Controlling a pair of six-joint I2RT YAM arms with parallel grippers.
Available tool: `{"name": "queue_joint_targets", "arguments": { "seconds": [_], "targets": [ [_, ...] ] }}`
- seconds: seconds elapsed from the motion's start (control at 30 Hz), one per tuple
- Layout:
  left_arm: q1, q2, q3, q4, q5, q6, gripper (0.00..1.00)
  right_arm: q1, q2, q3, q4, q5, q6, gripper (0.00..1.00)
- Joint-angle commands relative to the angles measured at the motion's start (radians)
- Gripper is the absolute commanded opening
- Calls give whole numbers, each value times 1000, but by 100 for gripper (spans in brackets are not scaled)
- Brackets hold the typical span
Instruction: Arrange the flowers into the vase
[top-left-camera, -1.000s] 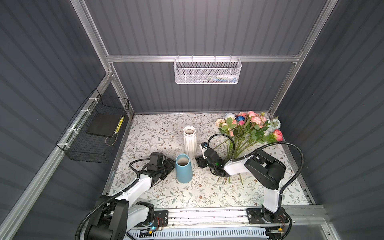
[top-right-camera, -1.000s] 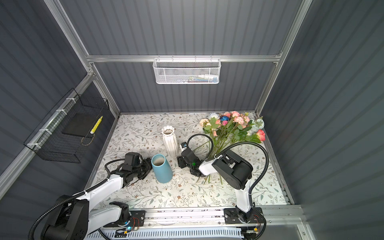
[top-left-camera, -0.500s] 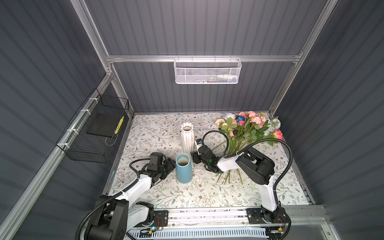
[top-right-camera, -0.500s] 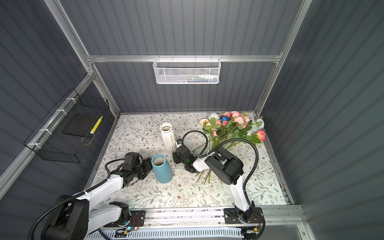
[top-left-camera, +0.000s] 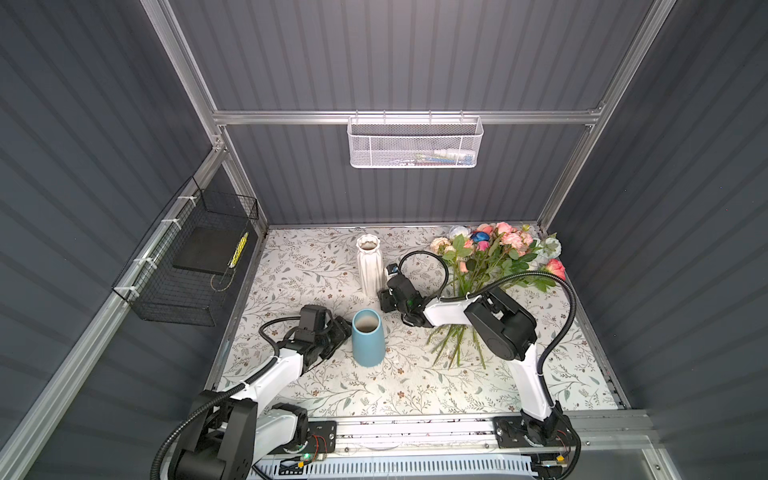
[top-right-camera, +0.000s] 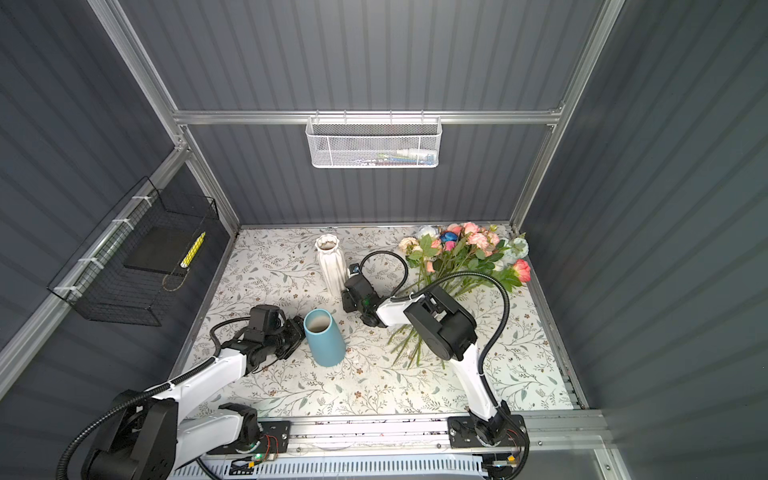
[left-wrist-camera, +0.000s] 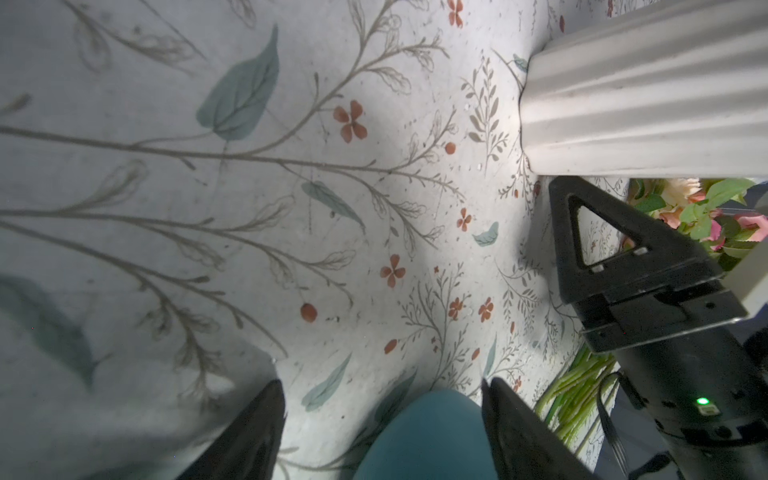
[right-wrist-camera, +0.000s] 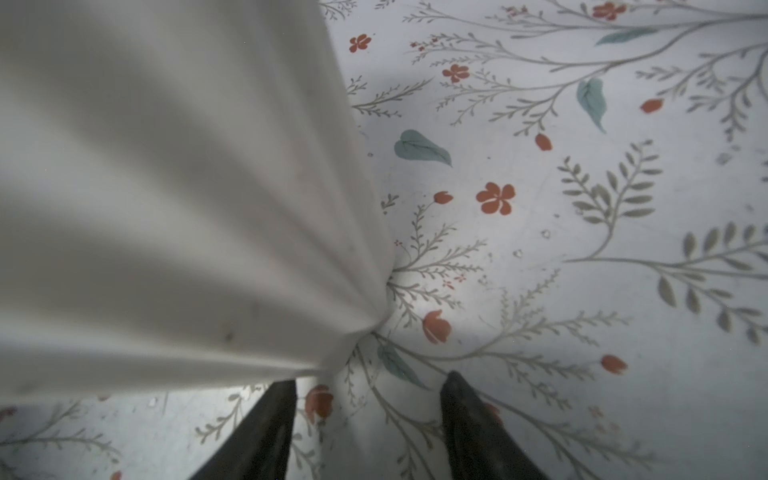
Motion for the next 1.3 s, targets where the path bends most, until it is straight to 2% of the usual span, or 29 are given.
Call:
{"name": "queue_joint_targets", "arguments": {
  "seconds": [0.0,0.2,0.37,0.57,0.67,0.73,0.87,0.93,0.97,1.0,1.1,1.27],
  "targets": [
    [-9,0,-23,4,46,5,77,0,-41,-84,-12,3,43,71],
    [-59,-21,-37,-2,21,-37,76,-5,-246,-339,91,87,109,75],
    [-208,-4,-15,5,-77,-98,76,-24,-404,-481,70,136,162,75],
    [-387,98,50,48,-158,-150,76,-64,-560,-611,38,169,200,75],
    [-445,140,92,43,-178,-151,76,-102,-646,-659,1,164,225,76],
    [-451,135,113,3,-189,-143,76,-134,-702,-670,-49,151,236,76],
    [-453,-22,150,-143,-294,-87,78,-209,-798,-657,-180,119,249,79],
    [-454,-121,174,-225,-359,-49,81,-276,-817,-630,-255,53,264,80],
    [-454,-172,188,-262,-392,-31,93,-313,-816,-609,-303,7,270,80],
    [-454,-211,198,-290,-418,-14,99,-349,-812,-590,-344,-37,269,80],
    [-454,-315,230,-354,-481,31,100,-437,-790,-533,-459,-129,257,79],
    [-454,-430,233,-325,-527,91,100,-470,-776,-493,-492,-118,238,73]
  ]
}}
